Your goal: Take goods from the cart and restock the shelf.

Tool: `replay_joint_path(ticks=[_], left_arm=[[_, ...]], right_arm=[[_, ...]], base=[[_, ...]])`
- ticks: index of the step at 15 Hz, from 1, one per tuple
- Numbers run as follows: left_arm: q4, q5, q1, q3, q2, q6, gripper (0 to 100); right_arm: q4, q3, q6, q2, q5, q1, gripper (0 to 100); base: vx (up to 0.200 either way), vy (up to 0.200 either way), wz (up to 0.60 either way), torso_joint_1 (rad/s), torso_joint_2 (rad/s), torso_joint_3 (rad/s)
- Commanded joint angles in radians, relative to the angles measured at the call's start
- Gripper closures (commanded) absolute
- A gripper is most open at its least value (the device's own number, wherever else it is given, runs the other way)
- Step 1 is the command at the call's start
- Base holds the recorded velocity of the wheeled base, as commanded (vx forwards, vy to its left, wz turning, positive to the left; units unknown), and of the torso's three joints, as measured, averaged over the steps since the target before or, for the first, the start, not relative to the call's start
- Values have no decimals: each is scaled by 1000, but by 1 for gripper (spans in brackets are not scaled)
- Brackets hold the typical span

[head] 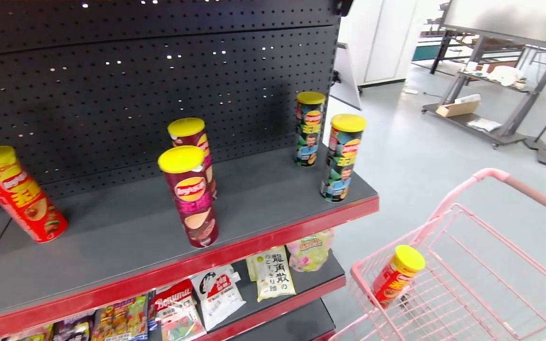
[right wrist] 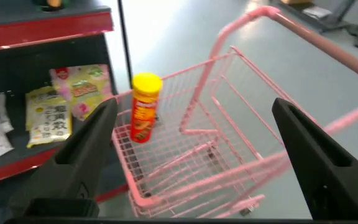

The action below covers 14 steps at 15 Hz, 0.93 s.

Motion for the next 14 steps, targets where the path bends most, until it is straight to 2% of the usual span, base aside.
replay_joint_path(ticks=[1,3,7,10,14], left_arm=[[1,1,-1,0,5,-1,0],[1,1,-1,0,5,-1,0],[2,-3,-1,2,5,-8,0],[2,-3,-1,2,5,-65,0],[2,-3,-1,2,5,-70,0]], right_arm=[[0,0,2,-1,1,0,0],[0,0,6,-1,1,0,0],[0,0,12,-1,-1,0,0],[1,0,36,-1,-2,0,0],[1,1,45,-1,-13,0,0]], base=[[0,0,-600,-7,-2,2],[0,0,-600,0,0,2],[0,0,0,0,0,0],[0,0,0,0,0,0],[0,0,0,-140,332,173]])
